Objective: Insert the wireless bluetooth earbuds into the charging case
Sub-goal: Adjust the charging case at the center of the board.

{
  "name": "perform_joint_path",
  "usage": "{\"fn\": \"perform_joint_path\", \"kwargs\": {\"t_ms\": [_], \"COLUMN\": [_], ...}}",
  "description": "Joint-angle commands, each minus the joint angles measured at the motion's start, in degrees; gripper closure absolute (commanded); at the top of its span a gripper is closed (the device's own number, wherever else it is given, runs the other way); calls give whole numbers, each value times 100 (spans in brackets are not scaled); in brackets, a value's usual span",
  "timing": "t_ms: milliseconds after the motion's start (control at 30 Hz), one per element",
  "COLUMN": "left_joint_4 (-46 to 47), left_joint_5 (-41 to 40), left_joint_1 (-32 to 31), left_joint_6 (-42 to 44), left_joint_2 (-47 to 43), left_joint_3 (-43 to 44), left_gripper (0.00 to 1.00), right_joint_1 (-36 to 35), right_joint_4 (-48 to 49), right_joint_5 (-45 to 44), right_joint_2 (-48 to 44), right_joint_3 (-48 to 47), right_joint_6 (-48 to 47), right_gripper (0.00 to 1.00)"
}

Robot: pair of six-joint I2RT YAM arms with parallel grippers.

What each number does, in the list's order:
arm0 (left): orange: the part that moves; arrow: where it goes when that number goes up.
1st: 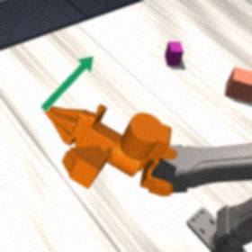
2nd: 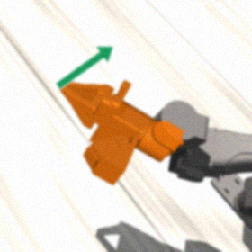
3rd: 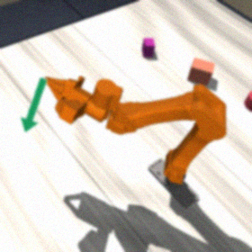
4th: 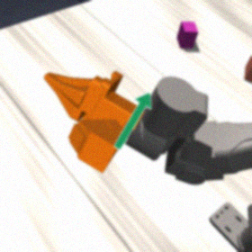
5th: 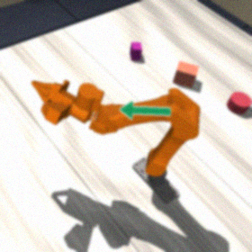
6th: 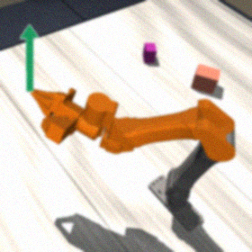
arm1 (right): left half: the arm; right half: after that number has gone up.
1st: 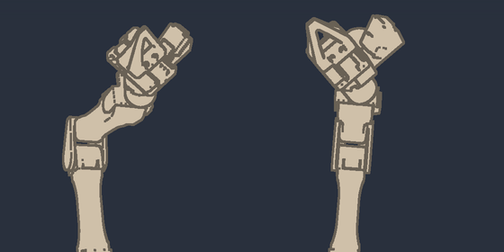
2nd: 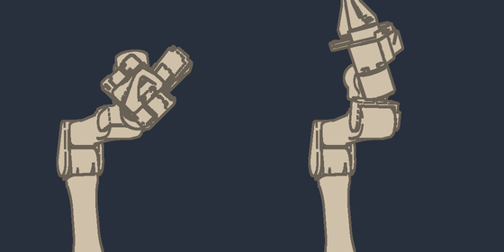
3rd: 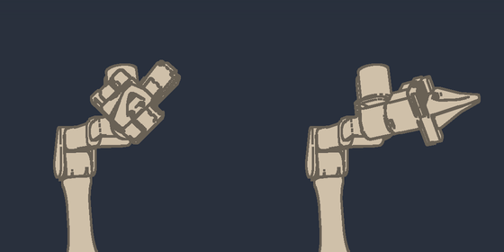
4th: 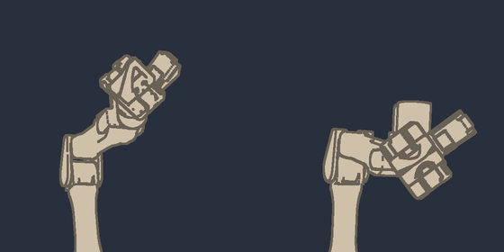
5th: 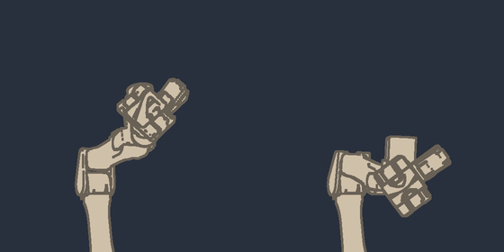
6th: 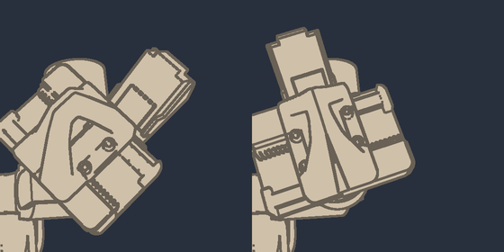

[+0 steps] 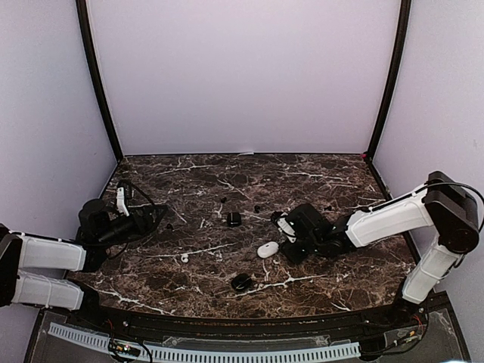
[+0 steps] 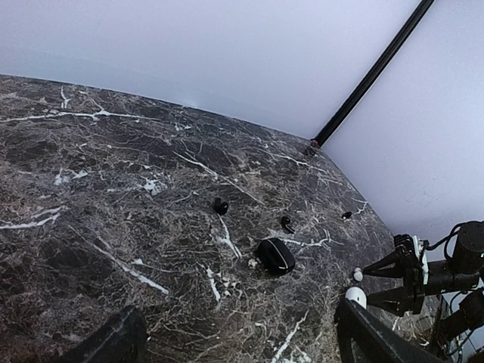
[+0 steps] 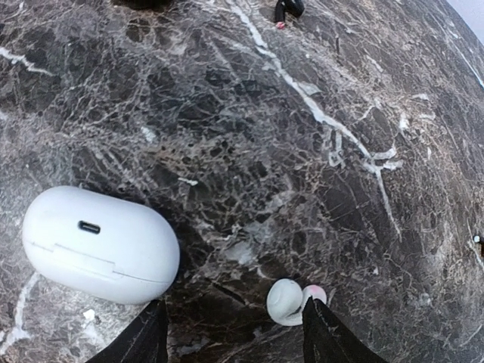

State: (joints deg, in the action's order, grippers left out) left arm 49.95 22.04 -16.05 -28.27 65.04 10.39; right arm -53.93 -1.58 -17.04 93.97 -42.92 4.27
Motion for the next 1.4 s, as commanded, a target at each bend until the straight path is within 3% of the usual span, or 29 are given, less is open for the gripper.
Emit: {"fn": "perform_joint_path", "kwargs": {"t_ms": [0, 533, 800, 1033, 1267, 1367], "left_joint_4": [101, 129, -453, -776, -1501, -2001], "left_joint_5": [80, 161, -658, -949, -208, -328], "left_joint_1": [-47, -312, -1654, -2825, -3115, -3265], "left_joint_6": [33, 225, 1312, 2481, 2937, 3272], "left_joint_2": [57, 408, 986, 1610, 2695, 2997], "left_joint_3": [107, 305, 904, 1383, 2340, 2803], "left_gripper": [1, 1, 1, 1, 1, 1], "right_joint_1": [105, 129, 524, 1244, 1765, 1812], "right_joint_4": [204, 230, 151, 416, 1207, 1686], "right_joint_5": [-146, 707, 1032, 1890, 2011, 2413], "right_joint_2": [172, 698, 63, -633, -953, -962], "right_joint_3": [-272, -930, -728, -416, 42, 209], "right_joint_6": [64, -124, 182, 421, 794, 803], "right_gripper": [39, 42, 43, 44, 44, 43]}}
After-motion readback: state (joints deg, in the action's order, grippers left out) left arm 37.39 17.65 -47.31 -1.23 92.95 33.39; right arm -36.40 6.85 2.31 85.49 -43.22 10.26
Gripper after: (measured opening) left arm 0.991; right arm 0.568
